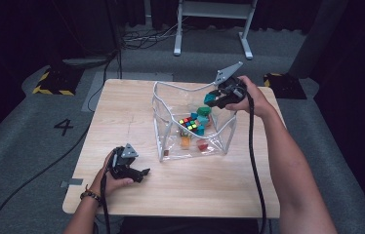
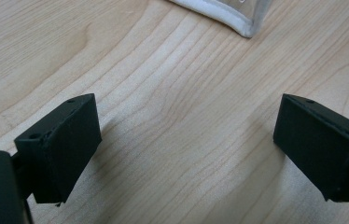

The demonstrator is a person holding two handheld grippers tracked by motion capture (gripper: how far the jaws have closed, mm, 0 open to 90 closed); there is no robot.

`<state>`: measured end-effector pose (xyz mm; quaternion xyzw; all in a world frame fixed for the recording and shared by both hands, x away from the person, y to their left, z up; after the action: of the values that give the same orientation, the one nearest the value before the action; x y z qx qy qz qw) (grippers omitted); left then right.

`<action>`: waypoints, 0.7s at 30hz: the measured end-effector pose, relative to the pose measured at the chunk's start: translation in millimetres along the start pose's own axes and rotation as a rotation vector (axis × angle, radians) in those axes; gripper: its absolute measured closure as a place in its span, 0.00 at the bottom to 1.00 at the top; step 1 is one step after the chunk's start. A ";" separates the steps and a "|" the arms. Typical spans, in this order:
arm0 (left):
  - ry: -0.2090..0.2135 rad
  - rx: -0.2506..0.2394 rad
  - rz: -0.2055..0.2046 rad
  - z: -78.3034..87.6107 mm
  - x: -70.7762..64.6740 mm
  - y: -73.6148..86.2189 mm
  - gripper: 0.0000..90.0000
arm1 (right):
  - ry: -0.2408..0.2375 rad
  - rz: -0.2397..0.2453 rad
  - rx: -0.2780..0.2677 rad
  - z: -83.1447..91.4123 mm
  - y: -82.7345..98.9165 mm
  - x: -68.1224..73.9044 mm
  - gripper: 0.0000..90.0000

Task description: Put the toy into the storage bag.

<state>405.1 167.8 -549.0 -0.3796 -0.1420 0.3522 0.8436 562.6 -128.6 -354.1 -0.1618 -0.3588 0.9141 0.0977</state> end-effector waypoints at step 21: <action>0.000 0.000 0.000 0.0 0.0 0.0 0.08 | -0.023 0.053 0.180 -25.5 -0.7 4.6 0.66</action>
<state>405.1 167.9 -549.0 -0.3795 -0.1420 0.3521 0.8437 567.7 -110.8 -372.3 -0.1514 -0.2721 0.9466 0.0833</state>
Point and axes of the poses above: each handheld gripper's, and its own axes: z roughly backward along the jaws, y roughly out of its underside, x roughly to its left, the point moved 6 cm from there along -z, roughly forward along the jaws, and after that the axes turned 6 degrees about -x, right-handed, at the moved point
